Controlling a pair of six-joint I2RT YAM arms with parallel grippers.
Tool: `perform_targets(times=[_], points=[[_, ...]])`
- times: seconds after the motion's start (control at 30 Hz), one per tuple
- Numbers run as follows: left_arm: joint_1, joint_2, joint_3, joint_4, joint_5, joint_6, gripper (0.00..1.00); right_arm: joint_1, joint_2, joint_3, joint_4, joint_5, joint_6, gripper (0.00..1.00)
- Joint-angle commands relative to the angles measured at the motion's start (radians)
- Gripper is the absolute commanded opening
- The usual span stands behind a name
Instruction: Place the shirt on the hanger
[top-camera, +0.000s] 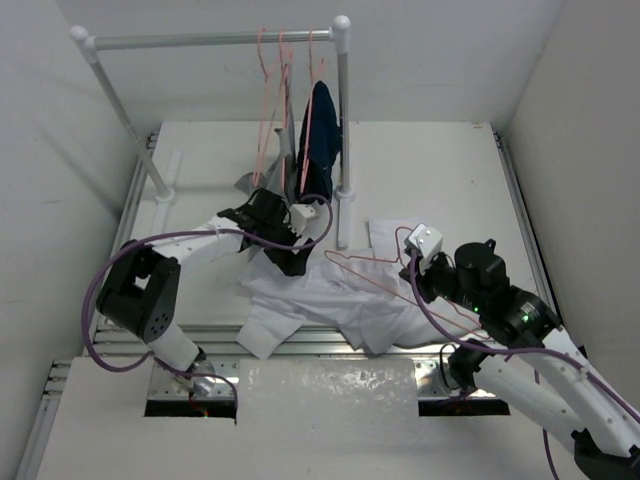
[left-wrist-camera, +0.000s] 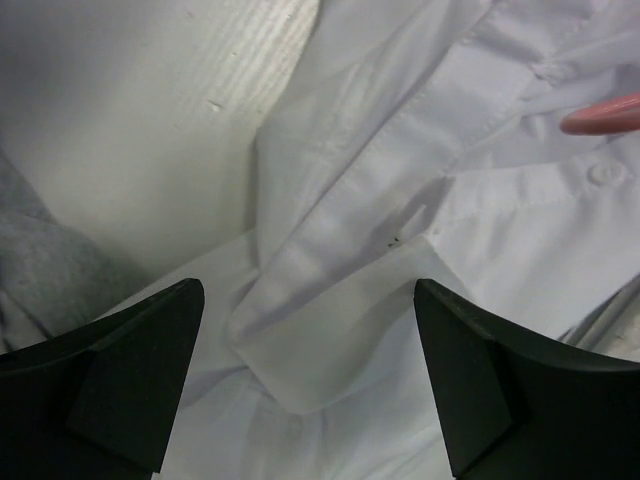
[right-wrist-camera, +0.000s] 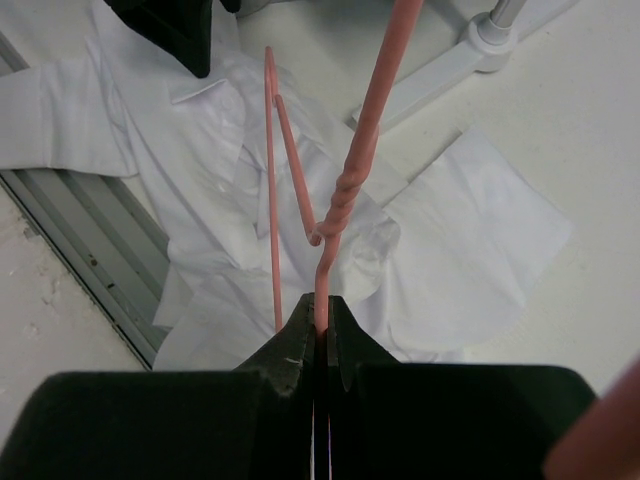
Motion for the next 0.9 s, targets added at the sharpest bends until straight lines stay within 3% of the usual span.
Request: perform_targets(times=[0.0,0.13,0.2,0.23,0.27,0.3,0.6,0.87], points=[[0.013,0.014,0.045,-0.017,0.096,-0.014,0.85,-0.001,0.002,0.002,0.059,-0.025,-0.005,0.00],[0.010,0.065,0.038,-0.105,0.149,0.058,0.81,-0.001,0.014,0.005,0.053,-0.027,-0.005,0.00],[0.009,0.068,0.036,-0.148,0.188,0.085,0.66,-0.001,0.022,0.005,0.051,-0.030,-0.006,0.00],[0.008,0.063,0.035,-0.174,0.192,0.104,0.55,-0.001,0.028,0.005,0.054,-0.036,-0.006,0.00],[0.008,0.047,0.033,-0.180,0.185,0.110,0.14,0.000,0.040,0.007,0.057,-0.041,-0.006,0.00],[0.008,0.031,0.030,-0.182,0.177,0.113,0.01,-0.001,0.049,0.008,0.057,-0.047,-0.005,0.00],[-0.017,-0.174,0.009,-0.257,0.124,0.277,0.00,-0.001,0.184,0.088,0.033,-0.159,-0.035,0.00],[-0.067,-0.309,-0.024,-0.386,0.119,0.532,0.00,-0.001,0.244,0.194,0.082,-0.139,-0.097,0.00]])
